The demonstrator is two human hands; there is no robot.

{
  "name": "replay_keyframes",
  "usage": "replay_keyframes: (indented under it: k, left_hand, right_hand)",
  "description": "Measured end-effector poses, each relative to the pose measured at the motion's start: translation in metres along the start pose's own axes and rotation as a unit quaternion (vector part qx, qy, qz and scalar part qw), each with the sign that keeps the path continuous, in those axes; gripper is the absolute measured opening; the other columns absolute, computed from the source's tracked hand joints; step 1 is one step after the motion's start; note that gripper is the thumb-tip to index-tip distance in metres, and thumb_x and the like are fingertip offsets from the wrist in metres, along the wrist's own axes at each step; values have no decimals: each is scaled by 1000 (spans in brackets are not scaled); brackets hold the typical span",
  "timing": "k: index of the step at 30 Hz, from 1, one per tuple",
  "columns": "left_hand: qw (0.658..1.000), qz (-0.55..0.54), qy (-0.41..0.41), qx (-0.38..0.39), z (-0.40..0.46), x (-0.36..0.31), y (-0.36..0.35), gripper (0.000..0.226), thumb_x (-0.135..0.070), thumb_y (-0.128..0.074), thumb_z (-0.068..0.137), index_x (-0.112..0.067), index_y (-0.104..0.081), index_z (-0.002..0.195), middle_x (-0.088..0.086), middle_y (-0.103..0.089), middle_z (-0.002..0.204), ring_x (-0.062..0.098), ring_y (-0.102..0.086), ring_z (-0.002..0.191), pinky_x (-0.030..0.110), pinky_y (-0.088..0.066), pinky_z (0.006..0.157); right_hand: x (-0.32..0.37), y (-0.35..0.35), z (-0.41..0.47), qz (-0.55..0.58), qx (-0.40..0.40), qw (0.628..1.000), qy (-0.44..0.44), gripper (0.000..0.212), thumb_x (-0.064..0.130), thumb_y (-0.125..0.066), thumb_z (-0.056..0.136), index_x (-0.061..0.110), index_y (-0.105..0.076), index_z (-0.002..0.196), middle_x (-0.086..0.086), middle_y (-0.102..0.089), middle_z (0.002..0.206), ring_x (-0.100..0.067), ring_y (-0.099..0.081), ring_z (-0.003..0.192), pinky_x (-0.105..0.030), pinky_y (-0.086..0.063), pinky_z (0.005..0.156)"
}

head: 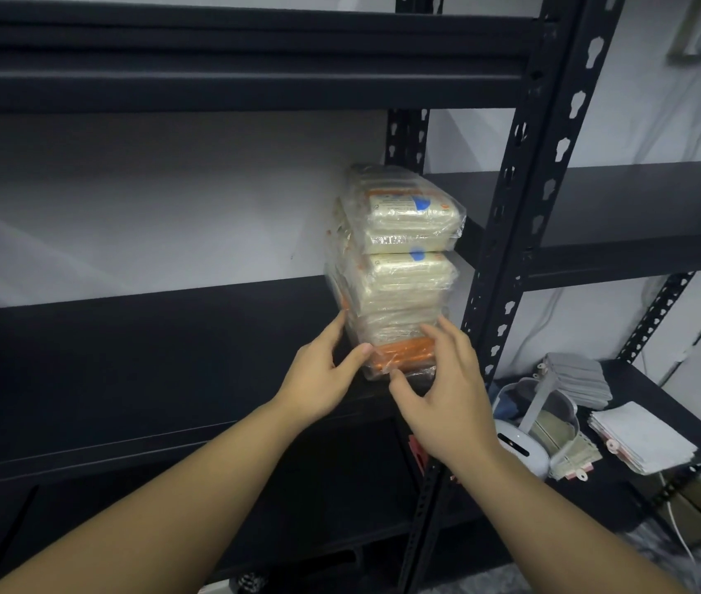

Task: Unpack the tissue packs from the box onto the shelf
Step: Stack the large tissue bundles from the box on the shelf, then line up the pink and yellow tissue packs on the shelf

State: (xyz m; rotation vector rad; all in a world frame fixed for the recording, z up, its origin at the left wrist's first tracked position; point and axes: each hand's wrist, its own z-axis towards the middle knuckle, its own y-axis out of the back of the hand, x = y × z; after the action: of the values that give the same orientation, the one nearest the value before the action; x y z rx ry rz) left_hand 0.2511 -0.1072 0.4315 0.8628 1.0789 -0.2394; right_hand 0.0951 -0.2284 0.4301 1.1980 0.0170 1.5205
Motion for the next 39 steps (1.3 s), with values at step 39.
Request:
replay_keyframes:
  k: [39]
  left_hand:
    - [933, 143, 323, 76, -476, 453, 162, 78, -72, -45, 81, -24, -56, 141, 1, -65, 130, 19, -60, 120, 32, -47, 99]
  right_hand:
    - [74, -375, -396, -77, 410, 892, -173, 65, 53, -58, 90, 14, -60, 142, -10, -65, 137, -30, -59, 127, -36, -47, 105]
